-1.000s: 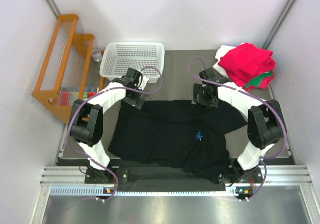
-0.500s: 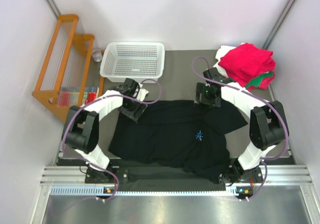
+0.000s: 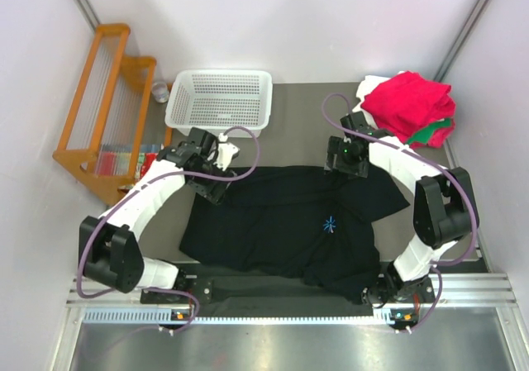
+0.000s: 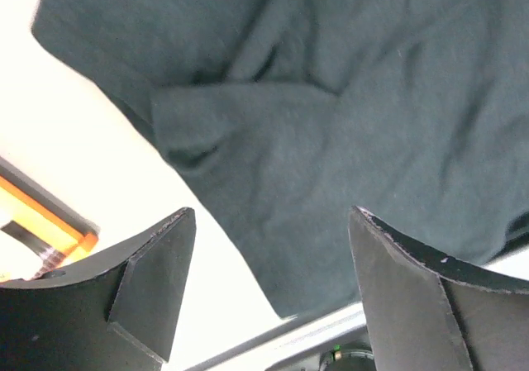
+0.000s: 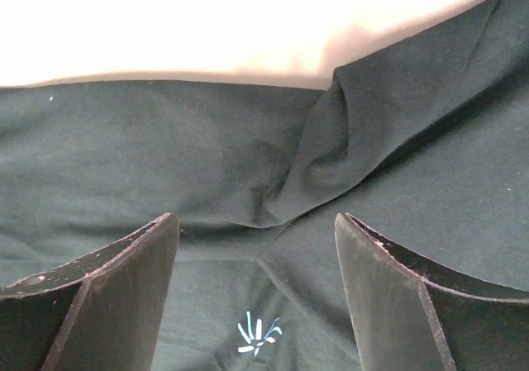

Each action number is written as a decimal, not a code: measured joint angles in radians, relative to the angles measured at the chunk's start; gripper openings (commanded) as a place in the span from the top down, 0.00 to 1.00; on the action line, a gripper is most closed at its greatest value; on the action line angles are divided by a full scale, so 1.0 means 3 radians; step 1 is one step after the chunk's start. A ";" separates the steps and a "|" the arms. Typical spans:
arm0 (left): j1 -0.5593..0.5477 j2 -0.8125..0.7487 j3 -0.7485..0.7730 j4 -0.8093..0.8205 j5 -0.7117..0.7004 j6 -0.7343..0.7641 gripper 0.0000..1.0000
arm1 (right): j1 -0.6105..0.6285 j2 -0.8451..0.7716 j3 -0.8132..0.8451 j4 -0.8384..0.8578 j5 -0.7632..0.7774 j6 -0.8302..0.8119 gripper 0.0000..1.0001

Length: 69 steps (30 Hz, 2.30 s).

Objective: Fold and stack the t-shirts
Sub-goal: Fold the tshirt

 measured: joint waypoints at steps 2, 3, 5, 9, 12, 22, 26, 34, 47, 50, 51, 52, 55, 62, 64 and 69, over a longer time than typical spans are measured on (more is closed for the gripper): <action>0.0000 0.0118 0.0034 0.0097 -0.0022 -0.0032 0.24 | 0.0000 0.0000 0.0000 0.0003 -0.0034 0.0001 0.24; 0.0001 0.0243 0.0100 0.0120 -0.0024 -0.0060 0.26 | 0.0000 -0.0001 0.0000 0.0001 -0.0043 0.0001 0.24; 0.0000 0.0539 0.0254 0.0215 -0.0025 -0.0111 0.27 | 0.0000 -0.0020 -0.0024 0.0027 -0.0062 0.0003 0.24; 0.0000 0.1170 0.0566 0.0443 -0.0029 -0.0186 0.29 | 0.0000 -0.0116 -0.0112 0.0020 -0.0078 0.0001 0.24; 0.0000 0.1418 0.0609 0.0532 -0.0048 -0.0189 0.30 | -0.0001 -0.0170 -0.0132 0.0018 -0.0078 0.0001 0.24; 0.0004 0.1282 0.0310 0.0496 0.0028 -0.0191 0.30 | -0.0034 -0.0210 -0.0136 0.0020 -0.0078 -0.0001 0.24; 0.0017 0.1048 0.0268 0.0285 0.0130 -0.0183 0.30 | -0.0072 -0.0210 -0.0136 0.0020 -0.0078 -0.0004 0.24; 0.0041 0.0898 0.0278 -0.0518 0.0516 0.0027 0.30 | -0.0145 -0.0210 -0.0134 0.0006 -0.0081 -0.0032 0.24; 0.0785 0.1218 0.0952 -0.0989 0.1058 0.0136 0.36 | -0.0238 -0.0210 -0.0128 -0.0033 -0.0112 -0.0033 0.24; 0.0891 0.1242 0.1340 -0.0738 0.1010 -0.0086 0.36 | -0.0238 -0.0210 -0.0128 -0.0033 -0.0120 -0.0032 0.25; 0.0884 0.1242 0.1467 -0.0650 0.1003 -0.0165 0.36 | -0.0238 -0.0210 -0.0128 -0.0032 -0.0126 -0.0031 0.24; 0.0870 0.1241 0.1563 -0.0558 0.0991 -0.0239 0.36 | -0.0238 -0.0210 -0.0128 -0.0033 -0.0130 -0.0029 0.25; 0.0835 0.1254 0.1656 -0.0275 0.0928 -0.0406 0.38 | -0.0238 -0.0210 -0.0128 -0.0033 -0.0139 -0.0028 0.25; 0.0851 0.1656 0.1269 0.0076 0.0632 -0.0476 0.44 | -0.0238 -0.0214 -0.0127 -0.0034 -0.0137 -0.0029 0.25; 0.0877 0.1740 0.1119 0.0093 0.0568 -0.0482 0.44 | -0.0238 -0.0214 -0.0126 -0.0038 -0.0137 -0.0029 0.24; 0.0979 0.1788 0.1039 0.0182 0.0468 -0.0493 0.46 | -0.0238 -0.0214 -0.0125 -0.0039 -0.0137 -0.0031 0.25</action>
